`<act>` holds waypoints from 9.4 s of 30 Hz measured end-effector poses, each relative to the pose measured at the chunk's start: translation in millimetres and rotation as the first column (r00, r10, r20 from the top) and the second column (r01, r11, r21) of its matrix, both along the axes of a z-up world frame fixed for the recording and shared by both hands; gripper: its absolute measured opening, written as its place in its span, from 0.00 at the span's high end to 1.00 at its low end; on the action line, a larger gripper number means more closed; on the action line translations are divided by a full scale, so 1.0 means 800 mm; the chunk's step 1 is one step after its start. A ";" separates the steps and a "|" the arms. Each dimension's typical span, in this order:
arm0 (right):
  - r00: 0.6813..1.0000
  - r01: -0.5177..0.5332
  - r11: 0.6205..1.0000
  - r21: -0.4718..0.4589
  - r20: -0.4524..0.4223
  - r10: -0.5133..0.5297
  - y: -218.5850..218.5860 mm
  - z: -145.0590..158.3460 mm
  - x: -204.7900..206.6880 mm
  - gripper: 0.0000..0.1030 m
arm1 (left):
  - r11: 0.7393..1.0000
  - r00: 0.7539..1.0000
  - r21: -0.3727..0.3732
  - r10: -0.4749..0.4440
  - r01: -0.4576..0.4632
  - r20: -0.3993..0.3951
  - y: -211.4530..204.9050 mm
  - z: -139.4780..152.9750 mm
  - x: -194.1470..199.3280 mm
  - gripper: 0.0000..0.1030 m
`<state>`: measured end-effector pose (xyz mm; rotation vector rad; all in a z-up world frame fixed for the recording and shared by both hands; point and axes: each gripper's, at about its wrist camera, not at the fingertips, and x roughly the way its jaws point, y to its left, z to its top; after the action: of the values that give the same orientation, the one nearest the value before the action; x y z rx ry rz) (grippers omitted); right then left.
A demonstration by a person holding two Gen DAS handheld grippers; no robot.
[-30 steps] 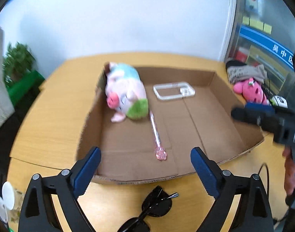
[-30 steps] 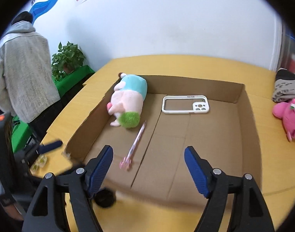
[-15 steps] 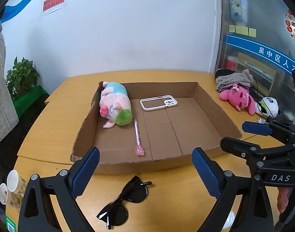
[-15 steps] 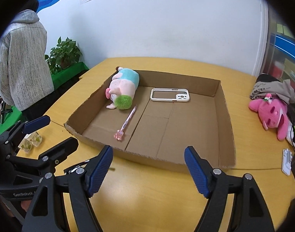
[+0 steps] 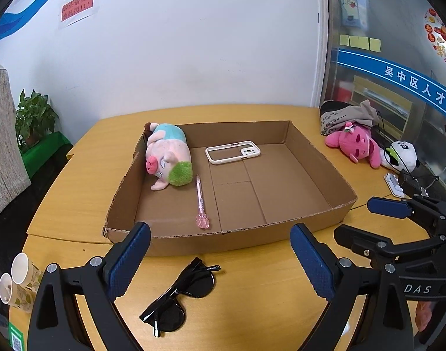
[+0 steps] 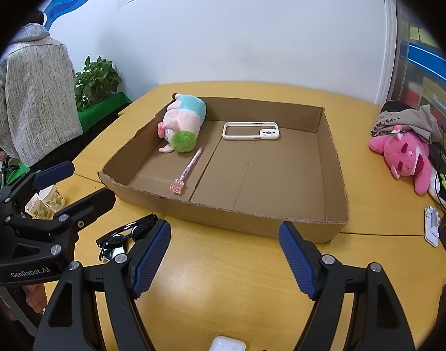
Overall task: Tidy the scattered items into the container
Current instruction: 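Move the right tool to the white earbud case on the table, then close the left tool on the earbud case while the right tool pinches it, then carry the earbud case with both tools over the box and lower it, then open both tools to release the earbud case and withdraw, then close the left tool on the black sunglasses bridge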
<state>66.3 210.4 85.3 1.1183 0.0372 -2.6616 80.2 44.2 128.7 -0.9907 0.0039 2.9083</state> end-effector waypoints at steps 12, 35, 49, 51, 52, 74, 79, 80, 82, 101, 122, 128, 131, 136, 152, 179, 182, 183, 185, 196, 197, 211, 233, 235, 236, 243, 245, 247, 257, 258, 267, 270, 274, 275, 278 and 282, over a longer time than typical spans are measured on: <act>0.999 0.030 1.000 -0.002 0.014 -0.030 0.011 -0.014 0.003 0.26 | 1.000 0.999 0.012 -0.017 0.017 0.036 -0.002 -0.020 -0.005 0.04; 0.967 -0.069 0.998 -0.014 0.244 0.070 0.033 -0.139 0.053 0.26 | 0.986 0.963 0.082 -0.161 0.146 0.216 0.020 -0.101 -0.016 0.04; 0.969 -0.153 0.980 0.129 0.216 0.123 0.012 -0.176 0.103 0.24 | 0.906 0.825 0.275 -0.411 0.322 0.387 0.076 -0.165 -0.008 0.04; 0.971 -0.156 0.980 0.125 0.203 0.129 0.013 -0.176 0.105 0.24 | 0.905 0.823 0.284 -0.411 0.317 0.391 0.075 -0.165 -0.006 0.04; 0.972 -0.156 0.980 0.125 0.196 0.130 0.013 -0.176 0.106 0.24 | 0.902 0.820 0.293 -0.417 0.319 0.391 0.075 -0.165 -0.005 0.04; 0.961 -0.264 0.962 0.062 0.105 0.257 -0.002 -0.177 0.113 0.51 | 0.712 0.566 0.386 -0.701 0.586 0.434 0.151 -0.180 0.019 0.40; 0.958 -0.285 0.955 0.077 0.062 0.281 -0.011 -0.169 0.124 0.51 | 0.723 0.566 0.404 -0.690 0.560 0.450 0.148 -0.182 0.018 0.51; 0.957 -0.286 0.956 0.070 0.065 0.281 -0.011 -0.169 0.123 0.51 | 0.727 0.568 0.406 -0.686 0.554 0.454 0.147 -0.182 0.018 0.52; 0.956 -0.289 0.955 0.072 0.074 0.284 -0.012 -0.170 0.123 0.51 | 0.741 0.579 0.383 -0.670 0.552 0.464 0.148 -0.179 0.018 0.63; 0.944 -0.306 0.949 0.073 0.155 0.292 -0.004 -0.173 0.120 0.58 | 0.756 0.590 0.408 -0.655 0.512 0.473 0.139 -0.179 0.003 0.98; 0.932 -0.348 0.926 0.146 0.163 0.325 0.019 -0.173 0.155 0.57 | 0.700 0.518 0.513 -0.714 0.497 0.472 0.161 -0.191 0.006 0.66; 0.936 -0.342 0.930 0.136 0.132 0.325 0.025 -0.170 0.162 0.58 | 0.710 0.540 0.505 -0.703 0.491 0.463 0.154 -0.179 0.010 0.75; 0.939 -0.340 0.929 0.144 0.112 0.327 0.025 -0.162 0.159 0.58 | 0.714 0.560 0.482 -0.698 0.507 0.445 0.152 -0.165 0.009 0.80; 0.935 -0.354 0.924 0.143 0.069 0.348 0.026 -0.147 0.157 0.58 | 0.695 0.565 0.527 -0.712 0.488 0.416 0.132 -0.165 -0.003 0.59; 0.907 -0.420 0.888 0.186 0.087 0.411 0.014 -0.141 0.138 0.58 | 0.666 0.512 0.519 -0.745 0.536 0.427 0.148 -0.159 -0.003 0.77; 0.847 -0.522 0.814 0.257 0.047 0.529 -0.007 -0.002 -0.113 0.58 | 0.741 0.667 0.354 -0.670 0.571 0.327 0.101 -0.002 -0.207 0.75; 0.831 -0.549 0.793 0.265 0.073 0.551 -0.013 0.009 -0.152 0.59 | 0.759 0.680 0.338 -0.650 0.557 0.338 0.096 0.008 -0.245 0.75; 0.825 -0.559 0.786 0.264 0.081 0.559 -0.015 0.011 -0.166 0.59 | 0.763 0.684 0.336 -0.645 0.552 0.342 0.093 0.008 -0.256 0.75; 0.817 -0.571 0.777 0.265 0.088 0.570 -0.019 0.012 -0.186 0.59 | 0.771 0.689 0.338 -0.636 0.540 0.349 0.086 0.007 -0.277 0.75; 0.779 -0.624 0.762 0.174 0.209 0.591 -0.053 -0.061 -0.301 0.59 | 0.818 0.674 0.366 -0.574 0.443 0.466 0.048 -0.073 -0.379 0.75; 0.776 -0.628 0.760 0.169 0.219 0.592 -0.057 -0.069 -0.308 0.59 | 0.825 0.672 0.368 -0.564 0.429 0.480 0.043 -0.084 -0.387 0.75; 0.754 -0.636 0.762 0.127 0.315 0.577 -0.086 -0.159 -0.374 0.59 | 0.870 0.652 0.356 -0.491 0.340 0.577 0.023 -0.162 -0.442 0.77; 0.894 -0.442 0.881 0.169 0.169 0.416 -0.022 -0.042 -0.261 0.45 | 0.941 0.902 0.189 -0.325 0.279 0.284 -0.039 -0.026 -0.311 0.17; 0.922 -0.385 0.910 0.152 0.120 0.369 -0.016 -0.021 -0.244 0.38 | 0.950 0.930 0.160 -0.298 0.267 0.216 -0.043 -0.004 -0.279 0.06; 0.932 -0.359 0.923 0.138 0.100 0.348 -0.014 -0.017 -0.231 0.33 | 0.956 0.942 0.143 -0.281 0.257 0.184 -0.045 0.007 -0.261 0.05; 0.985 -0.160 0.987 0.032 0.074 0.157 -0.017 -0.031 -0.129 0.29 | 0.990 0.988 0.003 -0.144 0.144 0.060 -0.042 0.014 -0.130 0.01; 0.990 -0.121 0.992 0.044 0.084 0.117 -0.012 -0.030 -0.105 0.29 | 0.989 0.987 -0.019 -0.146 0.147 0.062 -0.038 0.004 -0.104 0.01; 0.990 -0.105 0.994 0.015 0.101 0.103 -0.012 -0.039 -0.093 0.29 | 0.986 0.983 -0.027 -0.163 0.165 0.080 -0.029 -0.010 -0.082 0.01; 0.994 -0.050 0.997 0.059 0.098 0.044 -0.027 -0.044 -0.051 0.29 | 0.984 0.977 0.016 -0.178 0.177 0.118 -0.008 -0.058 -0.020 0.01; 0.995 -0.053 0.996 0.066 0.090 0.047 -0.030 -0.043 -0.049 0.29 | 0.983 0.976 0.033 -0.181 0.178 0.121 -0.009 -0.061 -0.017 0.01; 0.993 -0.073 0.996 0.051 0.099 0.068 -0.033 -0.045 -0.041 0.29 | 0.988 0.969 0.044 -0.154 0.149 0.193 -0.029 -0.101 -0.006 0.01; 0.991 -0.075 0.996 0.044 0.117 0.070 -0.030 -0.054 -0.039 0.29 | 0.990 0.959 0.037 -0.139 0.134 0.248 -0.041 -0.126 -0.005 0.01; 0.984 -0.082 0.996 0.025 0.159 0.077 -0.027 -0.072 -0.035 0.29 | 0.988 0.932 0.050 -0.157 0.149 0.326 -0.050 -0.158 -0.004 0.01; 0.982 -0.084 0.996 0.019 0.172 0.080 -0.027 -0.077 -0.034 0.29 | 0.987 0.923 0.044 -0.162 0.157 0.349 -0.049 -0.168 -0.004 0.01; 0.972 -0.101 0.995 -0.005 0.211 0.100 -0.030 -0.093 -0.031 0.29 | 0.985 0.905 0.030 -0.168 0.170 0.391 -0.050 -0.186 -0.005 0.05; 0.960 -0.137 0.990 -0.019 0.246 0.137 -0.039 -0.110 -0.027 0.29 | 0.985 0.891 0.007 -0.161 0.174 0.425 -0.052 -0.199 -0.008 0.13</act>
<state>44.8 179.4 -2.5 1.3845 0.0638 -2.3841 73.8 2.7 -30.5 -1.5254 0.1073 2.4882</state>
